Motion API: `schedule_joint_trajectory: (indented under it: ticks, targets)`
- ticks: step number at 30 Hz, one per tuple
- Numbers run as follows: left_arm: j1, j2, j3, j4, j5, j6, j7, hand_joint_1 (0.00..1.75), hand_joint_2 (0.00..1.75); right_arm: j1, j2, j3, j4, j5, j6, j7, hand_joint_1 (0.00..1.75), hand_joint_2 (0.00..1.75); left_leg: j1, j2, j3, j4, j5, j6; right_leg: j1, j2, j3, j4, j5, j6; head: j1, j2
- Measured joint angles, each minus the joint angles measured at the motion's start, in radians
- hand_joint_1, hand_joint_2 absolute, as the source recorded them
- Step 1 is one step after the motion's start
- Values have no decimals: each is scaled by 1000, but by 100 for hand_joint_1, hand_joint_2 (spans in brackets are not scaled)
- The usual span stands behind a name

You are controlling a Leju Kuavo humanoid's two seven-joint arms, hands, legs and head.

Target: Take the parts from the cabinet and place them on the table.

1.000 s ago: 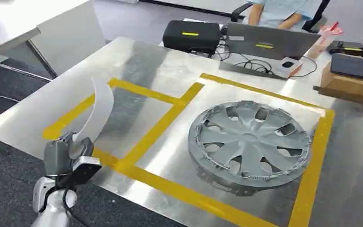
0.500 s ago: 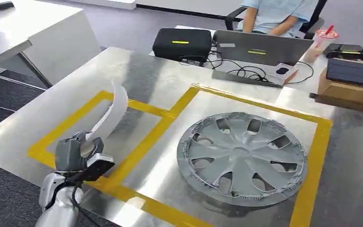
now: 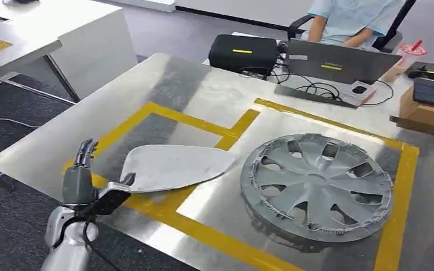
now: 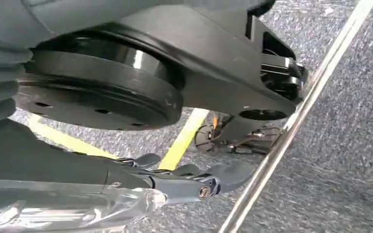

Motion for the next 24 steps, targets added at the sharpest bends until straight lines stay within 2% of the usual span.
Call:
schedule_joint_trajectory:
  ticks: [2,3,4,5,6,8,9,10,11,12,13,14,15,16,18,19,20,21,22,23,24]
  targets:
    - [1,0,5,0,3,0,-3,0,0,-7,0,-3,0,2,0,0,0,0,-3,0,-10,-1,7,5,2,0,-56,150,-90,1,3,0]
    - [2,0,8,0,4,0,-6,0,0,-11,0,-3,0,4,0,0,0,0,-5,0,-15,-1,9,6,3,0,-79,217,-120,0,2,0]
    - [2,0,11,0,8,0,-10,0,0,-12,0,-4,0,6,0,1,0,0,-6,0,-19,-1,12,5,3,0,-82,245,-126,-2,2,0]
    - [3,0,13,0,14,0,-13,0,0,-13,0,-4,0,8,0,2,0,0,-6,-2,-21,-1,13,4,5,1,-61,224,-110,-5,2,0]
    - [3,0,16,0,16,0,-17,0,0,-12,0,-4,0,10,0,2,0,0,-5,-5,-21,-1,14,3,5,1,-21,168,-80,-8,2,0]
    - [4,0,19,0,24,0,-25,0,0,-10,0,-5,0,12,0,-2,0,0,-3,-11,-21,-1,17,-3,5,9,92,-11,-25,-15,3,0]
    - [5,-1,22,-2,25,0,-28,0,0,-10,0,-5,0,14,1,-3,0,0,-5,-12,-26,-1,19,-10,7,16,124,-44,-34,-7,2,0]
    - [5,-1,24,-2,27,0,-29,0,0,-8,1,-5,0,15,3,-5,0,0,-6,-12,-24,-5,23,-19,11,16,112,-35,-17,-5,0,0]
    - [5,-1,25,-2,27,0,-30,0,0,-8,1,-5,0,15,3,-5,0,0,-5,-12,-25,-5,28,-26,13,14,111,-46,-23,-9,3,0]
    - [6,-1,27,-2,28,0,-31,0,0,-9,1,-5,0,15,3,-5,0,0,-4,-12,-25,-12,33,-35,15,13,105,-43,-21,-12,0,0]
    - [6,-1,29,-2,29,0,-31,0,0,-9,1,-5,0,15,3,-6,0,0,-4,-12,-26,-20,39,-44,16,13,103,-52,-14,-21,3,0]
    - [6,0,29,-2,30,0,-31,0,0,-9,2,-5,0,15,3,-6,0,0,-1,-10,-28,-12,31,-47,9,8,103,-65,-1,-32,0,0]
    - [6,1,30,-2,31,0,-31,0,0,-11,5,-5,0,15,3,-6,0,0,-6,-8,-42,15,-9,-43,11,5,98,-71,6,-44,-2,0]
    - [6,2,30,-2,32,0,-31,0,0,-13,4,-5,0,15,3,-6,0,0,-10,-8,-65,75,-59,-42,12,4,89,-71,14,-50,-5,0]
    - [7,2,32,-2,33,0,-33,0,0,-21,4,-6,0,16,4,-9,0,0,-13,-8,-117,215,-138,-41,20,2,69,-71,27,-55,-10,0]
    - [7,2,33,-2,34,0,-36,0,0,-25,4,-7,0,17,5,-10,0,0,-15,-8,-125,253,-149,-39,24,1,59,-71,34,-56,-10,0]
    - [7,2,35,-2,36,0,-43,0,0,-28,4,-10,0,18,8,-12,0,0,-18,-8,-112,248,-134,-36,26,-1,50,-71,42,-55,-10,0]
    - [8,2,35,-2,40,0,-47,0,0,-31,4,-11,0,19,9,-13,0,0,-20,-8,-76,200,-99,-32,28,-3,40,-70,51,-54,-10,0]
    - [8,2,37,-2,45,0,-52,0,0,-33,4,-13,0,23,10,-13,0,0,-21,-8,-27,130,-67,-29,28,-4,33,-70,58,-52,-10,0]
    - [8,2,38,-5,47,0,-56,0,0,-35,4,-14,0,25,10,-13,0,0,-22,-5,26,55,-47,-25,28,-4,26,-69,65,-49,-10,0]
    - [8,2,39,-9,52,0,-60,0,0,-36,4,-14,0,27,10,-13,0,0,-25,5,77,-18,-61,-22,32,-4,19,-66,71,-42,-11,0]
